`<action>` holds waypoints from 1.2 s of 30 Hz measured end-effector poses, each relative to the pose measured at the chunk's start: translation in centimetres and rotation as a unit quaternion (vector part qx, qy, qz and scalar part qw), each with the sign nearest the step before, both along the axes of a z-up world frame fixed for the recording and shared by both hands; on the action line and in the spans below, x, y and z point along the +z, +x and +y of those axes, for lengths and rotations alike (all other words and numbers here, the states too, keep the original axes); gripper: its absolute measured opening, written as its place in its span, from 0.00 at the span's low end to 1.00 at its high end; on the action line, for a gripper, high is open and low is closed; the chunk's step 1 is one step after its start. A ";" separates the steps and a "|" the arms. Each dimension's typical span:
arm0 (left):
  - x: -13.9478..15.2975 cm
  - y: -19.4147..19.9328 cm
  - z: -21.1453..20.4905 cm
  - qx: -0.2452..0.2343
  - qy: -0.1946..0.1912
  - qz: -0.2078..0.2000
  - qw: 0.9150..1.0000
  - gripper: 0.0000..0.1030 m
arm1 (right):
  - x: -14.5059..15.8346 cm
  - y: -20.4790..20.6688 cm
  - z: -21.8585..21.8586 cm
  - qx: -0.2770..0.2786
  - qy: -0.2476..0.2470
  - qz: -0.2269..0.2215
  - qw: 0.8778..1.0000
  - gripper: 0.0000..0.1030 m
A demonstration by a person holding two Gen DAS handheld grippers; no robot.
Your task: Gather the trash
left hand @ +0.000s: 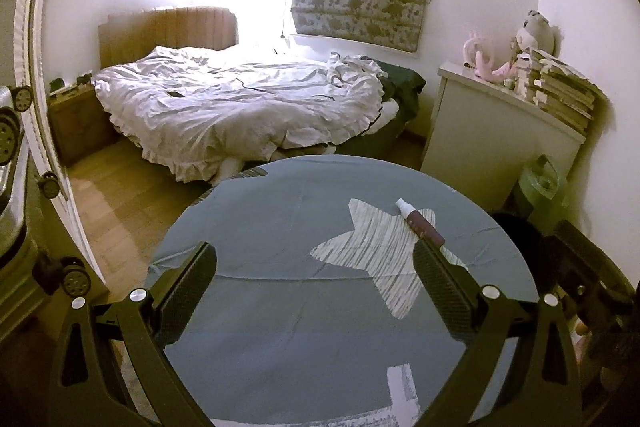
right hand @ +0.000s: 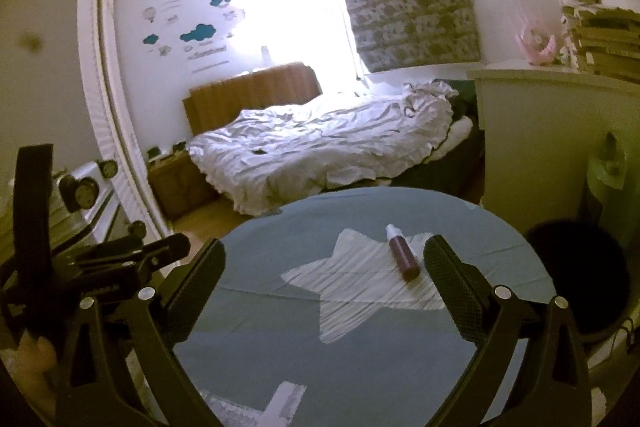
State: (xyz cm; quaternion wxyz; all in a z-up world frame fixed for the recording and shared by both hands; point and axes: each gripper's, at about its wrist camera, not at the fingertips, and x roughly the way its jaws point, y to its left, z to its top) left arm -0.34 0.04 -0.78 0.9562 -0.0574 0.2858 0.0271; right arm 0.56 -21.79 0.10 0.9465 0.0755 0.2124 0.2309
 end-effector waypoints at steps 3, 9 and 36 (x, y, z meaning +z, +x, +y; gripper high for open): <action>0.0 -0.5 0.3 0.003 -0.001 -0.003 1.000 0.95 | 0.0 -0.5 0.3 0.003 -0.003 -0.002 1.000 0.95; 0.0 -1.8 0.9 0.009 -0.007 -0.006 1.000 0.95 | 0.1 -1.3 0.8 0.012 -0.007 -0.005 1.000 0.95; -0.2 -2.8 1.2 0.015 -0.010 -0.003 1.000 0.95 | -0.5 -1.9 1.5 0.019 -0.010 0.000 1.000 0.95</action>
